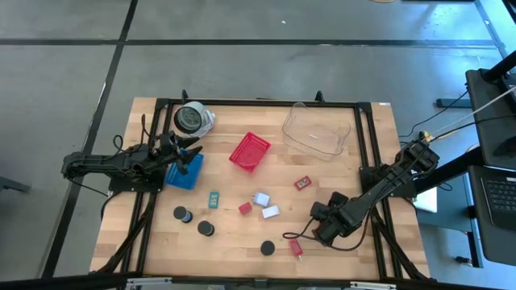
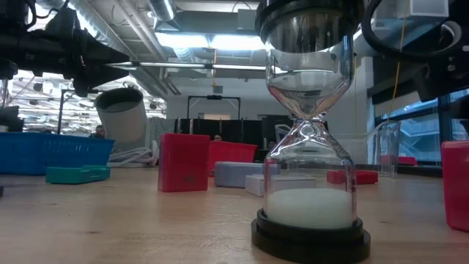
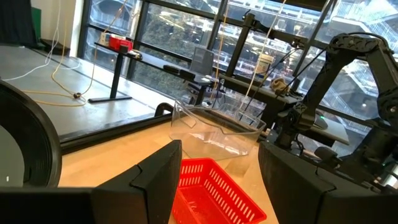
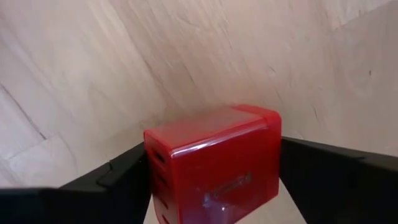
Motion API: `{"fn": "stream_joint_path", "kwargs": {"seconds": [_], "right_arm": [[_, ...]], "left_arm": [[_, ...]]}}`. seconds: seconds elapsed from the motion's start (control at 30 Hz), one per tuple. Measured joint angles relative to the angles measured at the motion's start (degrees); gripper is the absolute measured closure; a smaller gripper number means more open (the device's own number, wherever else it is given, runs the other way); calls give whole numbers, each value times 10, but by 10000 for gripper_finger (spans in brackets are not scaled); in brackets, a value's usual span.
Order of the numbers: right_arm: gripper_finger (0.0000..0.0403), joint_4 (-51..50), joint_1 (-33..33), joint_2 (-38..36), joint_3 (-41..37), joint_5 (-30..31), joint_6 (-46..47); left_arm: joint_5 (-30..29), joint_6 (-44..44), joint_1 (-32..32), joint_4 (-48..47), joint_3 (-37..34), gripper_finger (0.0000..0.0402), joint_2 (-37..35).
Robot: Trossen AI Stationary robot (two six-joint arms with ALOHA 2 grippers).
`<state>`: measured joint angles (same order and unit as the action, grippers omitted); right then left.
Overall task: Pick & Place Office items
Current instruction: Put the top right red charger adapter into the white bin
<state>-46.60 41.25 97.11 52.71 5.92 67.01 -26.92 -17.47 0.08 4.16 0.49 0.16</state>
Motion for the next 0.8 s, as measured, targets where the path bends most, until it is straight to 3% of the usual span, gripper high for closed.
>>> {"fn": "stream_joint_path", "kwargs": {"seconds": [0.1, 0.23, 0.43, 0.8], "right_arm": [[92, -5, 0, -3, 0, -1, 1], [117, -15, 0, -4, 6, -1, 1], [119, -29, 0, -4, 15, -1, 1], [117, -153, -1, -4, 82, 39, 0]], "left_arm": [[0, 0, 0, 0, 0, 190, 0], [0, 0, 0, 0, 0, 190, 0], [0, 0, 0, 0, 0, 190, 0], [0, 0, 0, 0, 0, 190, 0]]}}
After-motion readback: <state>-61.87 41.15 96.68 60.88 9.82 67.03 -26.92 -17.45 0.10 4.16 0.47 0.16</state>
